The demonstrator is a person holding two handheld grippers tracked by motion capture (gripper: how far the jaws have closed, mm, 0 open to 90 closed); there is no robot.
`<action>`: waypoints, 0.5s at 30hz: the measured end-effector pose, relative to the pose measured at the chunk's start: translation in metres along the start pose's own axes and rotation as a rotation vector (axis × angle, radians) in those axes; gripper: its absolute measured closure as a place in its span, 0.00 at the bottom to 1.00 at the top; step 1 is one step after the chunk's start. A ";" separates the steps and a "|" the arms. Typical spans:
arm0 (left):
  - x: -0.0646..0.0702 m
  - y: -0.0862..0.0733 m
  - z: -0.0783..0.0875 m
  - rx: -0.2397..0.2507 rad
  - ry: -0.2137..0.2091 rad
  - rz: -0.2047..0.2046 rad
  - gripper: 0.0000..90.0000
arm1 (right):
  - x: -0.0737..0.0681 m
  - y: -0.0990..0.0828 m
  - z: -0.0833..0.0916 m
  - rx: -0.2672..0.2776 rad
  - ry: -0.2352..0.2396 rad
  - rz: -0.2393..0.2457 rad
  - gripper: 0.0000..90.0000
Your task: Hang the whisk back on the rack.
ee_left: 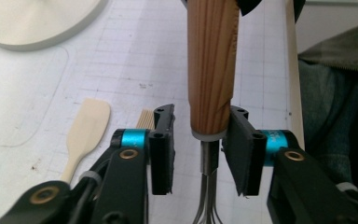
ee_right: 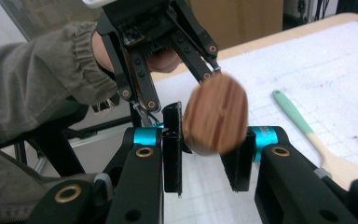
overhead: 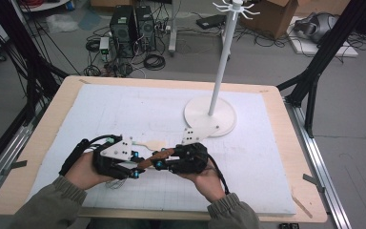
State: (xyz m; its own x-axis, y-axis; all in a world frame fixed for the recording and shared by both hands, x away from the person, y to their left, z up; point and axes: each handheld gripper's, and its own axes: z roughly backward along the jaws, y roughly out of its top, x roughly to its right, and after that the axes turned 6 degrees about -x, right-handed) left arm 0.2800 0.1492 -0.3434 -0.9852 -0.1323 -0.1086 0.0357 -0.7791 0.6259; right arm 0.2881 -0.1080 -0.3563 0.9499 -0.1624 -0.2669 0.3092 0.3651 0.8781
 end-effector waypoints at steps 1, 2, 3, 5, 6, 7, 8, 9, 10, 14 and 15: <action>0.000 0.001 0.001 0.006 -0.002 0.001 0.70 | 0.000 0.001 0.001 0.009 0.003 0.000 0.80; -0.001 0.002 0.002 0.010 -0.007 0.005 0.69 | 0.000 0.002 0.002 0.015 0.006 0.000 0.80; 0.000 0.003 0.002 0.021 -0.005 0.008 0.69 | -0.001 0.003 0.003 0.025 0.008 -0.004 0.80; 0.001 0.004 0.003 0.034 -0.015 0.004 0.72 | -0.002 0.006 0.004 0.036 0.012 0.001 0.80; 0.001 0.005 0.003 0.039 -0.017 0.003 0.72 | -0.002 0.007 0.004 0.043 0.012 0.002 0.80; 0.000 0.006 0.004 0.046 -0.026 0.009 0.72 | -0.003 0.008 0.005 0.049 0.016 0.005 0.80; 0.000 0.006 0.004 0.057 -0.032 0.012 0.72 | -0.003 0.009 0.005 0.055 0.017 0.003 0.80; 0.000 0.007 0.005 0.060 -0.036 0.009 0.73 | -0.003 0.010 0.006 0.064 0.020 0.004 0.80; 0.000 0.007 0.005 0.067 -0.044 0.013 0.74 | -0.003 0.011 0.007 0.068 0.023 0.004 0.80; -0.002 0.010 0.006 0.084 -0.052 0.028 0.81 | -0.004 0.015 0.008 0.084 0.007 0.021 0.80; -0.002 0.010 0.007 0.093 -0.045 0.031 0.81 | -0.005 0.016 0.008 0.085 -0.004 0.029 0.80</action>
State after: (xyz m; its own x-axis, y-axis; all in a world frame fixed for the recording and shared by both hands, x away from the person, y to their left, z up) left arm 0.2813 0.1463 -0.3313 -0.9905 -0.1264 -0.0547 0.0527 -0.7148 0.6973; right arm 0.2877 -0.1088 -0.3379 0.9583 -0.1564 -0.2393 0.2763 0.2909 0.9160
